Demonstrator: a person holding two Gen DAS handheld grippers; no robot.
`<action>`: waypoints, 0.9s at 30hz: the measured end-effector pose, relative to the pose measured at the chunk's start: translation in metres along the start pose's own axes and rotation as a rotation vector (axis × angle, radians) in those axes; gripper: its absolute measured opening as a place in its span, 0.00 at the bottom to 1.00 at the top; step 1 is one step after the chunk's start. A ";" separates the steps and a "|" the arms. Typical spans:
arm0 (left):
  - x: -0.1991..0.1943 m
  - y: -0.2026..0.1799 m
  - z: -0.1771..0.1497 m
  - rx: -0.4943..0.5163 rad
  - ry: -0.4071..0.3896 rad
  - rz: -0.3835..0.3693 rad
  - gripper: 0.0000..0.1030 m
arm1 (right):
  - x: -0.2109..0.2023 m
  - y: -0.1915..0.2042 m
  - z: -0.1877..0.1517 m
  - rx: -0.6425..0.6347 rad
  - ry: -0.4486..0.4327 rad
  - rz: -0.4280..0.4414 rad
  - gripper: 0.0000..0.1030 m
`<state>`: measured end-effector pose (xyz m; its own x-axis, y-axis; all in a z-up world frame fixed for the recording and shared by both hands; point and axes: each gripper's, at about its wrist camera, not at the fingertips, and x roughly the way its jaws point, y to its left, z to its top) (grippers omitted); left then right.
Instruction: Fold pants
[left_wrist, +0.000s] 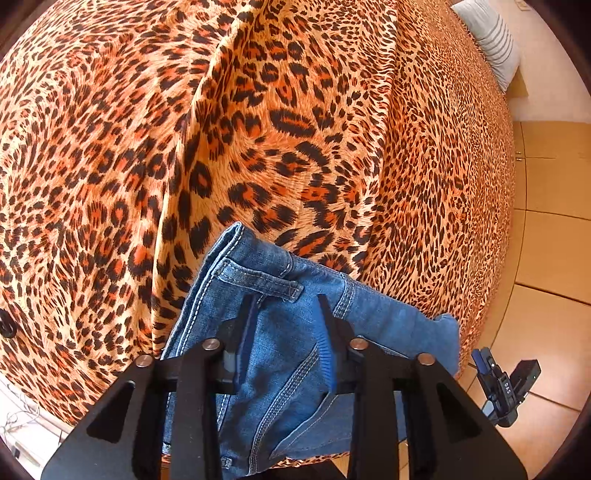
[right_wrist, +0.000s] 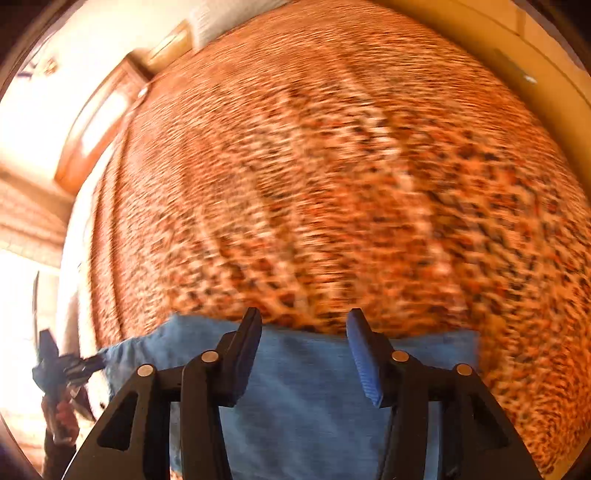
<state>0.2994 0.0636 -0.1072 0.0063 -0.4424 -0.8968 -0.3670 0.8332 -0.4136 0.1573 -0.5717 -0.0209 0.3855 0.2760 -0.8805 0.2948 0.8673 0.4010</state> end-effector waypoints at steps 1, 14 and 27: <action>0.002 0.001 -0.001 -0.008 0.011 -0.013 0.48 | 0.013 0.019 0.001 -0.034 0.030 0.046 0.50; 0.018 -0.010 -0.022 0.086 0.009 0.096 0.51 | 0.108 0.139 -0.022 -0.493 0.279 -0.127 0.04; -0.041 0.042 -0.105 0.012 0.013 -0.115 0.70 | 0.032 0.083 -0.065 -0.161 0.065 -0.004 0.47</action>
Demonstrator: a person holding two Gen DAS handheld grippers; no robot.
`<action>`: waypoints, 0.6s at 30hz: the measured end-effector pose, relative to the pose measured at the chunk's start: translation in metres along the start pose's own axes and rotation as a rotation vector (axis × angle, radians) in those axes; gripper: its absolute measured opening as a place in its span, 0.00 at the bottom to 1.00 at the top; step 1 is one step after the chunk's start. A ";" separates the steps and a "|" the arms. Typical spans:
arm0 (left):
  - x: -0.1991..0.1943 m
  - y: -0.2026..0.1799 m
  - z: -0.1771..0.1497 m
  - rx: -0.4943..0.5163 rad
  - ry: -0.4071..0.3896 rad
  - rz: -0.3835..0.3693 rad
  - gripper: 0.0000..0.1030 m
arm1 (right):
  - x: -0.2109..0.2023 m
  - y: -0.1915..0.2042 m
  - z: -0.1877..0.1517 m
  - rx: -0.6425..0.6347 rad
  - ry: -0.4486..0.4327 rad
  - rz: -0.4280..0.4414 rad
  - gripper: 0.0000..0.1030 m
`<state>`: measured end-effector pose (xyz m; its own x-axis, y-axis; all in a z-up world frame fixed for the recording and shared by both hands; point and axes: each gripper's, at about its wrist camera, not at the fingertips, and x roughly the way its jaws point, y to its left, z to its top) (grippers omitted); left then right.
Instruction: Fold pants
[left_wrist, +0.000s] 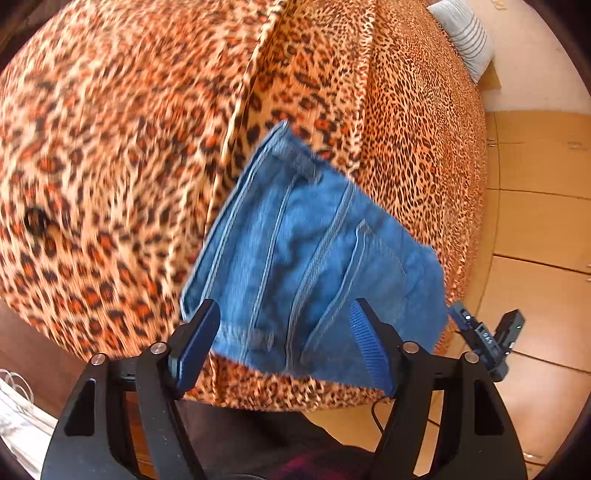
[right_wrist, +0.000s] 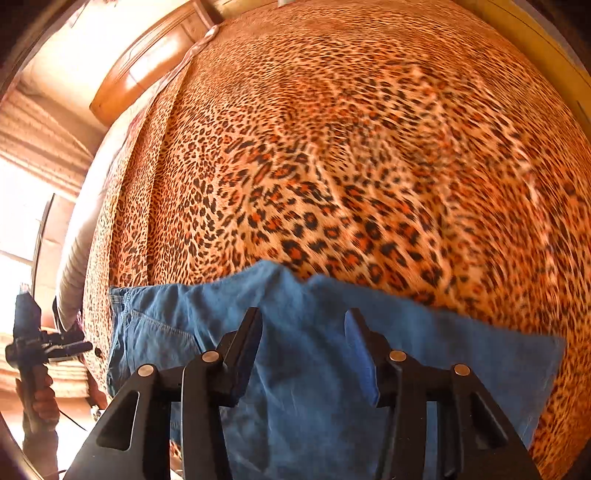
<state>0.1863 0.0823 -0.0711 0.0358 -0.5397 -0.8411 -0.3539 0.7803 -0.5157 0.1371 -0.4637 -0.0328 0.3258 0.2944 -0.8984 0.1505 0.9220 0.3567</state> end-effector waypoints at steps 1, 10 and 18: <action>0.007 0.009 -0.010 -0.034 0.023 -0.033 0.70 | -0.011 -0.020 -0.013 0.051 0.002 -0.006 0.47; 0.045 0.026 -0.027 -0.189 0.025 -0.064 0.69 | -0.079 -0.165 -0.123 0.482 -0.012 -0.186 0.47; 0.045 -0.007 -0.013 -0.100 -0.038 0.059 0.62 | -0.074 -0.206 -0.188 0.725 -0.014 -0.101 0.47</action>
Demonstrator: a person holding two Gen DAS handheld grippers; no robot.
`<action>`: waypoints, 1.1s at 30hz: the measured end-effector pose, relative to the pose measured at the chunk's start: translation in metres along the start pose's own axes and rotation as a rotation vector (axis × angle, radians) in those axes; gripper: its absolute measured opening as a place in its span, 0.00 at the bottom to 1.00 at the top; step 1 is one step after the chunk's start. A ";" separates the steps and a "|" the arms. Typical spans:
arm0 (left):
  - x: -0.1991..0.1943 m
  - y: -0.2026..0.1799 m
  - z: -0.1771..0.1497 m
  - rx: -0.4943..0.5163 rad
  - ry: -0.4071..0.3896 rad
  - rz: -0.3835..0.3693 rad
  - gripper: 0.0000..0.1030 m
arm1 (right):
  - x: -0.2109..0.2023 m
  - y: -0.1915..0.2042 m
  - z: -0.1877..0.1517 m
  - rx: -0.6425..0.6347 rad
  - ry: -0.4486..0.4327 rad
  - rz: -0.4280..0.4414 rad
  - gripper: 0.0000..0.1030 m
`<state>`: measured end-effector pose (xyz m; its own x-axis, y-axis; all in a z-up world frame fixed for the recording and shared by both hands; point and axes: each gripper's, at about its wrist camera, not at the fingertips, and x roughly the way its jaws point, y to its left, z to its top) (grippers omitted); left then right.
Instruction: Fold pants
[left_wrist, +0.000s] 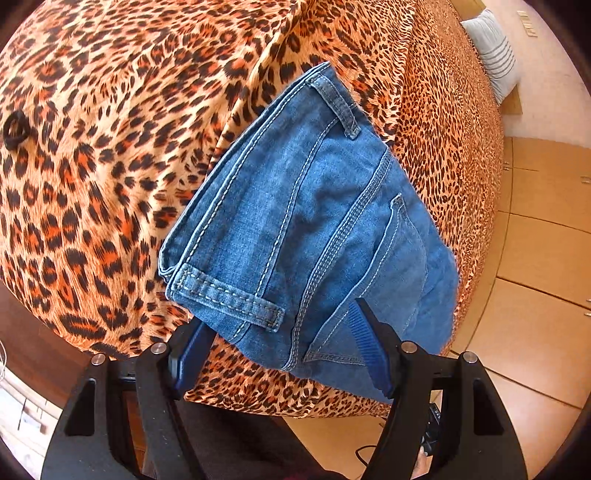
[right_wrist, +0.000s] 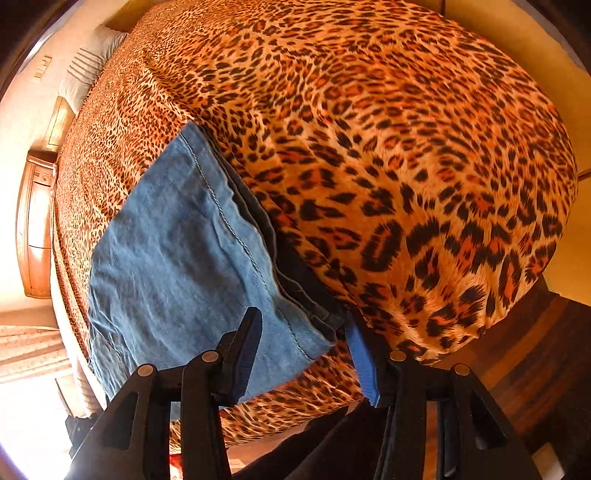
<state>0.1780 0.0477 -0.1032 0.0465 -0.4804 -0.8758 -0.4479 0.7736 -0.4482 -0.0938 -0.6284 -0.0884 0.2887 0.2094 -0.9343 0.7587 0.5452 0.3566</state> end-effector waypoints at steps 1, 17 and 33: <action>-0.002 -0.005 0.000 0.013 -0.019 0.036 0.37 | 0.003 0.000 -0.001 -0.004 -0.021 0.013 0.38; -0.027 -0.002 -0.006 0.233 -0.118 0.248 0.53 | -0.023 -0.027 -0.017 0.064 -0.119 0.150 0.47; 0.069 -0.270 -0.057 0.850 0.064 0.277 0.56 | 0.008 -0.008 -0.032 0.105 -0.159 0.429 0.59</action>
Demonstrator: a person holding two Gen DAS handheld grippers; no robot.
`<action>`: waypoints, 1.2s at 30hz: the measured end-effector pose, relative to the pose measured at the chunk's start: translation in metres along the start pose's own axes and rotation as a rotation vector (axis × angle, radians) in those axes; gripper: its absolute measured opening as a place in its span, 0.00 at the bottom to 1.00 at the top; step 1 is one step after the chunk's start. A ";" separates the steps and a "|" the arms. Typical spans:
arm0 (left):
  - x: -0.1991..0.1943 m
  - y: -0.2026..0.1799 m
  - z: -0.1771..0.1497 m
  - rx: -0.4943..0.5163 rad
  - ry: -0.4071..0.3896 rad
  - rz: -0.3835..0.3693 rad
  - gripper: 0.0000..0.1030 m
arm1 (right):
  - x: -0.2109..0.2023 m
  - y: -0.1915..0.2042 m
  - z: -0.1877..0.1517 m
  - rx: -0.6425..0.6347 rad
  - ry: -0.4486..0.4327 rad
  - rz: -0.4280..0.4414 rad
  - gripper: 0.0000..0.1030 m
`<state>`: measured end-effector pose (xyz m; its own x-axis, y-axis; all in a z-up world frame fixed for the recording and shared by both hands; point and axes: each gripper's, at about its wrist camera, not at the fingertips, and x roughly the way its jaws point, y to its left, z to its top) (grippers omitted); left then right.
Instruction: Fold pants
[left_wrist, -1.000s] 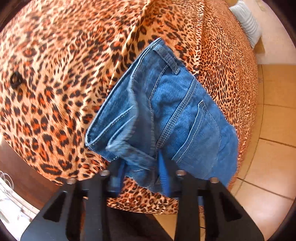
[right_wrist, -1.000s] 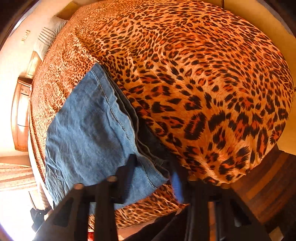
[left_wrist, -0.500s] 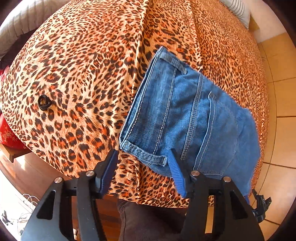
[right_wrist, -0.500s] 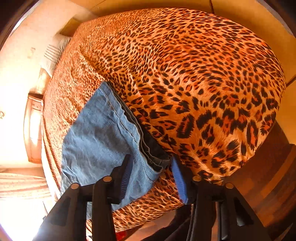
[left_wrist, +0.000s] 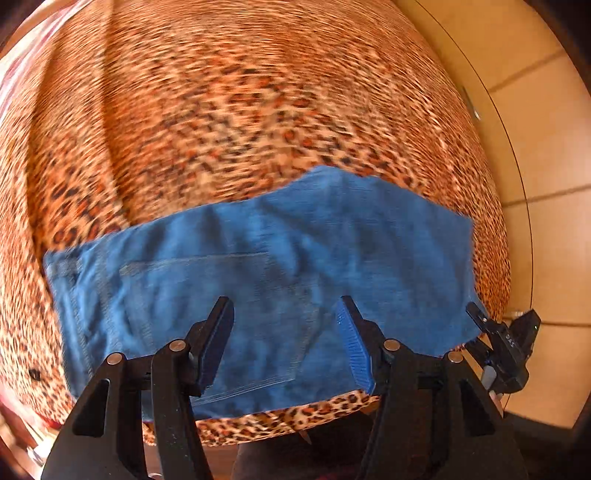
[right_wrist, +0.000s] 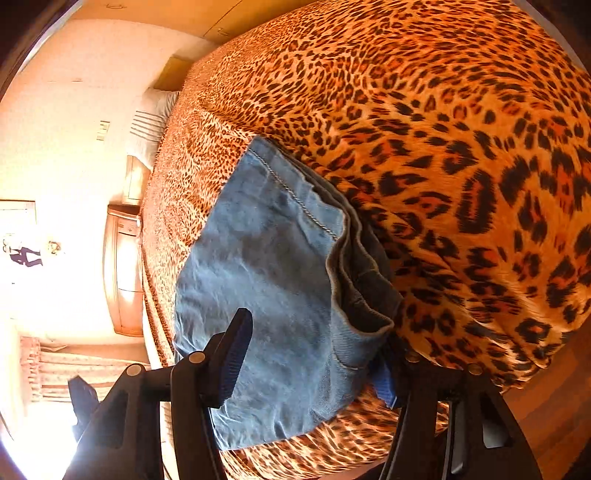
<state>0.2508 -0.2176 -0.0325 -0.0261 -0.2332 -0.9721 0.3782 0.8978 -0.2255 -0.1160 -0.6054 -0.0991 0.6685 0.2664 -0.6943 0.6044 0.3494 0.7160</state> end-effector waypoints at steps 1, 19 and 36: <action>0.007 -0.027 0.012 0.067 0.023 0.005 0.57 | 0.001 -0.001 0.000 -0.004 0.000 -0.008 0.59; 0.178 -0.330 0.111 0.884 0.420 0.104 0.57 | -0.010 -0.058 -0.013 0.115 -0.063 0.208 0.57; 0.192 -0.365 0.031 1.337 0.404 0.079 0.58 | -0.021 -0.048 -0.036 0.139 -0.129 0.157 0.44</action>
<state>0.1359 -0.6021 -0.1352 -0.1383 0.1283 -0.9820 0.9701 -0.1820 -0.1604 -0.1745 -0.5956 -0.1216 0.8034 0.1882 -0.5649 0.5362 0.1837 0.8239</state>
